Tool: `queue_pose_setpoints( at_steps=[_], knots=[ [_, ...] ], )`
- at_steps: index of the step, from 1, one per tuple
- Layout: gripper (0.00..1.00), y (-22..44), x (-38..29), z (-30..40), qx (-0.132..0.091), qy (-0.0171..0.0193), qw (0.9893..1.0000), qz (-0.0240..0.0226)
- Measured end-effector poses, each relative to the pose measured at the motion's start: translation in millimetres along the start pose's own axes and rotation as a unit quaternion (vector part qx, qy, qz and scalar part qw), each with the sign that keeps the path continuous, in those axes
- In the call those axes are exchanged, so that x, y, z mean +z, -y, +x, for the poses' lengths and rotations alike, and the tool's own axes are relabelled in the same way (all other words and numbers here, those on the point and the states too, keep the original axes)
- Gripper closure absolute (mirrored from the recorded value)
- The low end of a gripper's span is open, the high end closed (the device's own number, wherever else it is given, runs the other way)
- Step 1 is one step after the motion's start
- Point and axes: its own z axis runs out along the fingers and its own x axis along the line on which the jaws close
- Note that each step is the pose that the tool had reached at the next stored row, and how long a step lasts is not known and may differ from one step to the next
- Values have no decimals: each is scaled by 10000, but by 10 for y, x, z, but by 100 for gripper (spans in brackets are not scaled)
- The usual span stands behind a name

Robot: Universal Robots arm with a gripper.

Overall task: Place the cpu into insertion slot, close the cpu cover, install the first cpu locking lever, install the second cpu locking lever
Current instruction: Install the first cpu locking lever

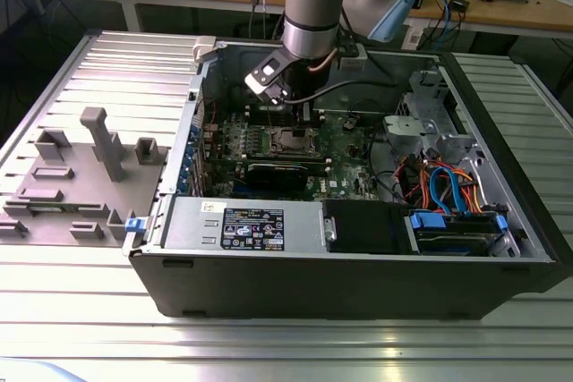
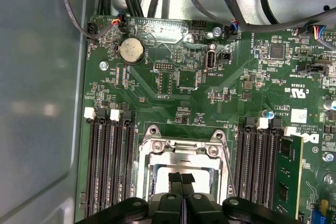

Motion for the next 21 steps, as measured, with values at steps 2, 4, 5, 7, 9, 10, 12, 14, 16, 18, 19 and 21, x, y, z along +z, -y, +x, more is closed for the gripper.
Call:
queue_pose_setpoints(
  at_steps=[2, 4, 5, 7, 9, 10, 12, 14, 16, 18, 19, 21],
  knots=[
    [89, 0, -10, 0, 0, 1, 10000, 0],
    [89, 0, -17, 0, 0, 4, 10000, 0],
    [89, 0, -22, 0, 0, 6, 10000, 1],
    [89, 0, -25, 0, 0, 8, 10000, 0],
    [89, 0, -30, 0, 0, 8, 10000, 1],
    [89, 0, -31, 0, 0, 8, 10000, 1],
    [89, 0, -41, 0, 0, 10, 10000, 1],
    [89, 0, -42, 0, 0, 12, 10000, 1],
    [89, 0, -46, 0, 0, 12, 10000, 1],
    [89, 0, -50, 1, 0, 11, 10000, 1],
    [89, 0, -54, 0, 0, 12, 10000, 1],
    [89, -1, -57, 1, 0, 11, 10000, 1]
  ],
)
